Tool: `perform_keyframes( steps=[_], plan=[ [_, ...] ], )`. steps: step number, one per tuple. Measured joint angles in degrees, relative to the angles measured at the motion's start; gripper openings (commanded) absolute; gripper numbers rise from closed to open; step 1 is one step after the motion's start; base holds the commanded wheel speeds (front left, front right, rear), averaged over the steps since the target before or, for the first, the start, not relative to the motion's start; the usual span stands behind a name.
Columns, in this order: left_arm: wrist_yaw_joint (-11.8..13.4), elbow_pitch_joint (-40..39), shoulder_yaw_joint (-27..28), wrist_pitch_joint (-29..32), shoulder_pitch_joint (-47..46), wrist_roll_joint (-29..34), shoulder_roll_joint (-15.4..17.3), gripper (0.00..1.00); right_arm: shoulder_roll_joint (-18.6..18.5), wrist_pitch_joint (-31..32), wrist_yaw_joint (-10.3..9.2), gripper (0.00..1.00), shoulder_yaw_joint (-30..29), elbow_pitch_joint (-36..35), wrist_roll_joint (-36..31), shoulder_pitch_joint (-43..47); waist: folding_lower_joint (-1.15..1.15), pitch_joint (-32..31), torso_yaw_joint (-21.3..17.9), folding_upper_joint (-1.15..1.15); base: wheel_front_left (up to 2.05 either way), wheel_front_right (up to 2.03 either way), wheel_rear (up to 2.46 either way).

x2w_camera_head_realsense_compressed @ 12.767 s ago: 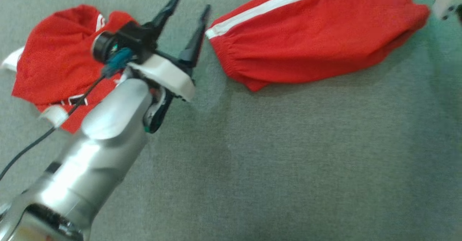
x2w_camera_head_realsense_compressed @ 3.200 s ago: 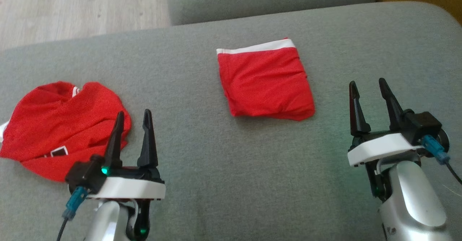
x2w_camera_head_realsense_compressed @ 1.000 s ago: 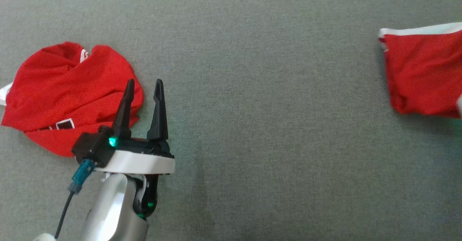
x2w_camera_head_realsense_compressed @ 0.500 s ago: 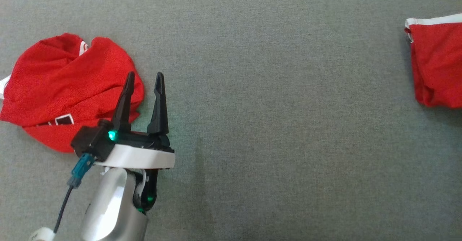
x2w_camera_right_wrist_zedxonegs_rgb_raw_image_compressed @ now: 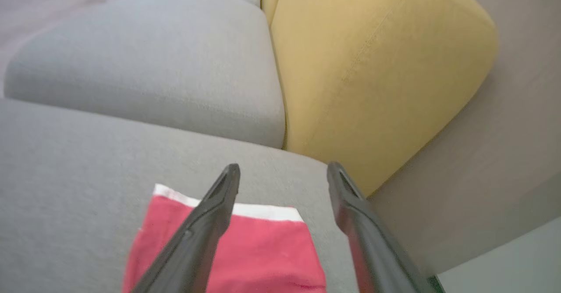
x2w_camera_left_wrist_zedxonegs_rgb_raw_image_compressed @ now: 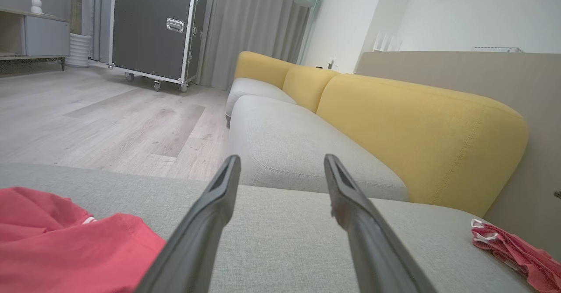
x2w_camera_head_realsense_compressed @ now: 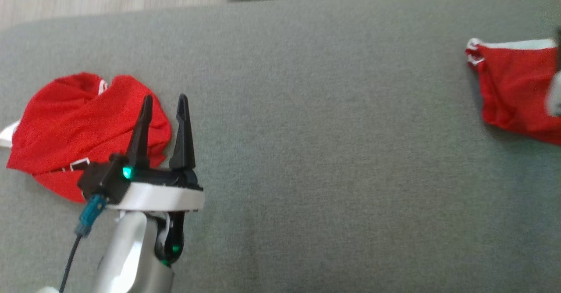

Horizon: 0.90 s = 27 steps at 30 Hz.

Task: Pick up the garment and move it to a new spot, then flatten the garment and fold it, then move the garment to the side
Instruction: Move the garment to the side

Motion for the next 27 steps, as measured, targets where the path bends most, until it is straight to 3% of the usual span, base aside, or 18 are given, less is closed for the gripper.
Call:
perform_keyframes(
  steps=[7,14,17,21,27],
  plan=[
    [0.0,-0.7,2.3,0.0,3.6,1.0,0.0,1.00,11.0,-2.5,0.00,1.00,-3.0,-8.9,0.7,1.7,-0.01,-5.0,-1.3,0.00,0.00,0.00,0.00],
    [0.0,-0.9,3.4,0.0,6.6,1.0,0.0,1.00,20.2,-4.2,0.00,1.00,-7.2,-20.6,4.1,10.2,0.00,-7.7,-1.5,0.00,0.00,0.00,0.00],
    [0.0,-1.0,3.5,0.0,7.6,2.1,0.0,1.00,21.6,-4.3,0.00,1.00,-6.9,-26.0,5.9,16.2,0.00,-7.9,-1.2,0.00,0.00,0.00,0.00],
    [0.0,-1.2,3.6,0.0,8.3,2.3,0.0,1.00,21.5,-4.3,0.00,1.00,-3.1,-34.9,14.1,26.4,0.00,-8.3,-0.5,0.00,0.00,0.00,0.00],
    [0.0,-1.9,3.9,0.0,11.0,2.5,0.1,1.00,21.8,-4.3,0.00,1.00,-0.3,-43.4,18.1,39.2,0.00,-9.2,-0.4,0.00,0.00,0.00,0.00]
  ],
)
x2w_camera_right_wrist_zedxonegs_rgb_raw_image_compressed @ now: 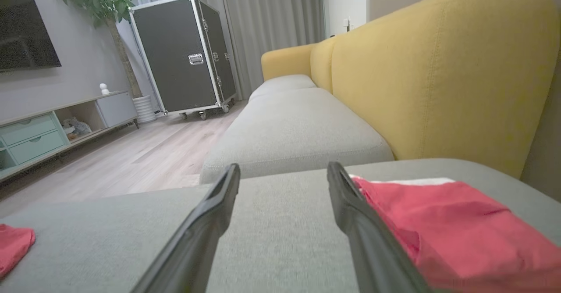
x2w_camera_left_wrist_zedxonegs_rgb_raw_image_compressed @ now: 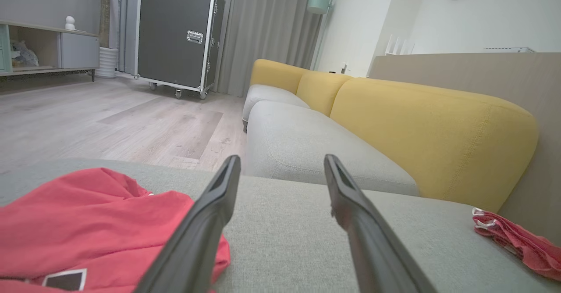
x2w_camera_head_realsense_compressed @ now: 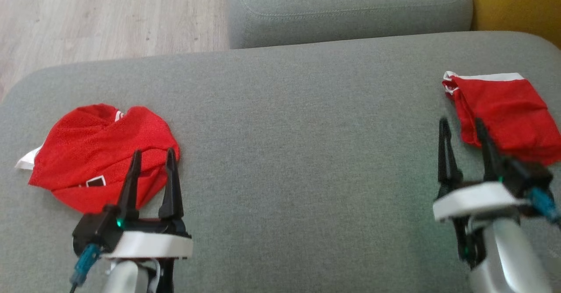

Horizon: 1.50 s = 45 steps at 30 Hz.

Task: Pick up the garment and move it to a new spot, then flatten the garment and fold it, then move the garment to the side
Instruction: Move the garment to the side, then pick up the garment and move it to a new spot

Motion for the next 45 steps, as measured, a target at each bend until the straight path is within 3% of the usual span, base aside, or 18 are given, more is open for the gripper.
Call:
perform_keyframes(
  steps=[22,45],
  plan=[
    [0.0,-0.2,0.0,0.0,1.6,-0.6,0.0,1.00,0.2,0.0,0.00,1.00,1.4,-3.9,0.6,3.3,0.01,-0.1,2.7,0.00,0.00,0.00,0.00],
    [0.1,1.8,4.5,0.0,3.6,1.8,0.1,1.00,0.3,0.0,0.00,1.00,13.8,-2.9,4.7,5.8,0.00,-3.4,19.2,0.00,0.00,0.00,0.00]
  ],
)
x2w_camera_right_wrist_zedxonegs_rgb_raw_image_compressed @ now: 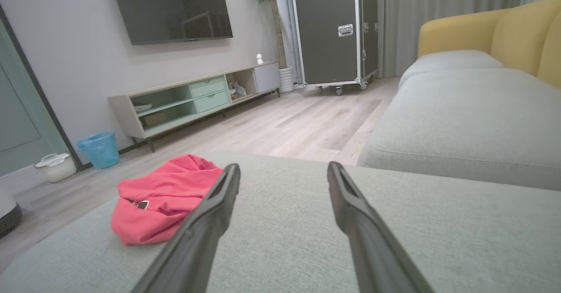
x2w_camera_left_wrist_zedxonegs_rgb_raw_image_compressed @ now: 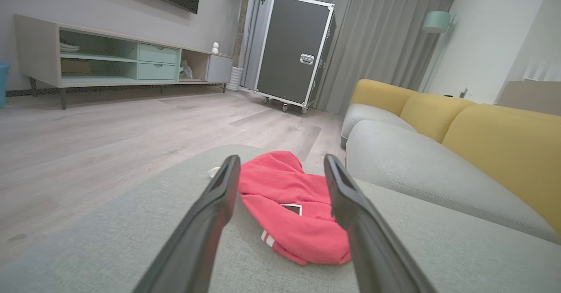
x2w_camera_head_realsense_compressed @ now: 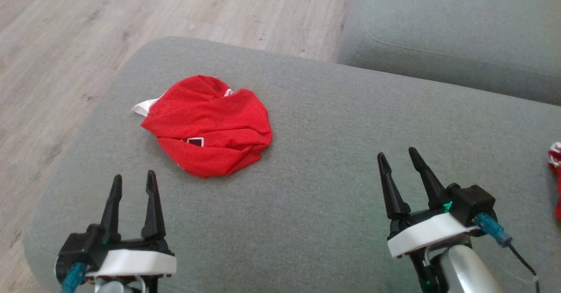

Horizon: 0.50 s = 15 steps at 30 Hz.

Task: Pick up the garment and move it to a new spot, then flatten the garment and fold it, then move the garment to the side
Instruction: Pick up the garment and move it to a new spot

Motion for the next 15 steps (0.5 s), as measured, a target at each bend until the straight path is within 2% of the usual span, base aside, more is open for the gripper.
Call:
perform_keyframes(
  steps=[5,10,15],
  plan=[
    [0.0,0.0,0.9,0.0,0.1,0.2,0.1,1.00,0.0,0.0,0.00,1.00,0.6,0.0,0.5,0.2,0.00,-0.3,1.3,0.00,0.00,0.00,0.00],
    [-0.1,-0.5,1.5,0.0,-0.3,-0.1,0.5,1.00,0.0,0.0,0.00,1.00,0.3,-0.4,0.6,0.5,0.00,0.8,0.4,0.00,0.00,0.00,0.00],
    [-0.1,1.0,-2.3,1.6,-2.9,0.2,2.6,1.00,0.0,0.0,0.00,1.00,-0.8,-0.9,0.5,0.5,0.00,2.4,-0.5,0.00,0.00,0.00,0.00]
  ],
)
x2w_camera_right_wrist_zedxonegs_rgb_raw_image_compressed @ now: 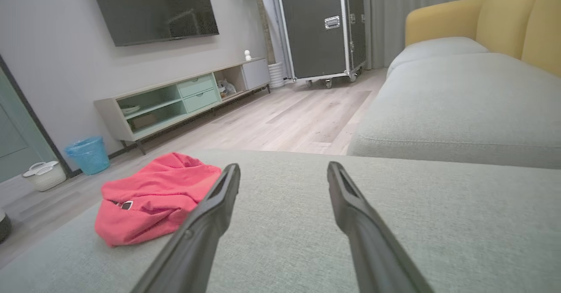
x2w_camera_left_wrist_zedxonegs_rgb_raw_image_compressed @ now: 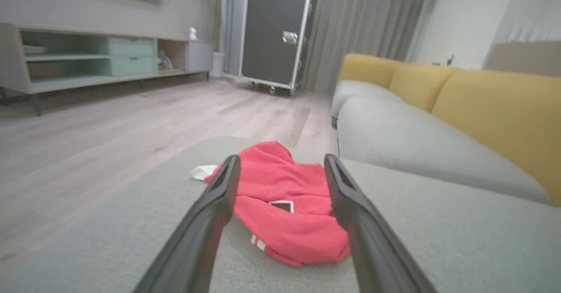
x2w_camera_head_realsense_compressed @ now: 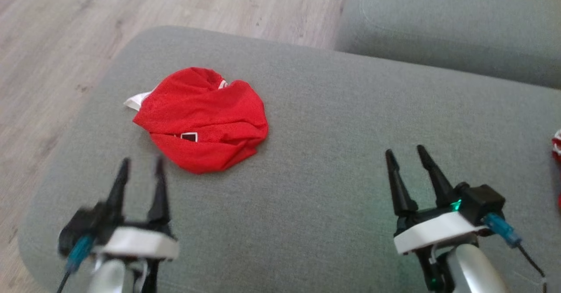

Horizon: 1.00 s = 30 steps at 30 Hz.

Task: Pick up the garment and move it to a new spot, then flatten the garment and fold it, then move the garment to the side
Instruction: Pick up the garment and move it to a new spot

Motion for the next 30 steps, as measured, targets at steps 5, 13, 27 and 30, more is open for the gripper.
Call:
perform_keyframes(
  steps=[5,13,27,30],
  plan=[
    [-0.4,2.3,-12.5,10.1,-8.8,-1.7,4.5,1.00,0.0,0.0,0.00,1.00,-2.4,-1.3,0.0,-0.6,0.00,2.0,-1.5,0.00,0.00,0.00,0.00],
    [-0.4,8.3,-30.4,21.6,-22.3,-9.0,10.7,1.00,0.0,0.0,0.00,1.00,-4.6,-3.5,-0.8,-4.3,0.01,7.0,-4.1,0.00,0.00,0.00,0.00],
    [-0.1,27.5,-37.7,21.9,-36.0,-12.3,11.0,1.00,-0.1,-0.2,0.00,1.00,-6.0,-5.4,-2.6,-8.5,0.01,16.2,-9.3,0.00,0.00,0.00,0.00],
    [0.2,30.7,-37.7,21.3,-37.5,-12.3,10.3,1.00,-0.1,-0.2,0.00,1.00,-6.2,-5.6,-2.6,-9.2,0.01,16.7,-10.1,0.00,0.00,0.00,0.00]
  ],
)
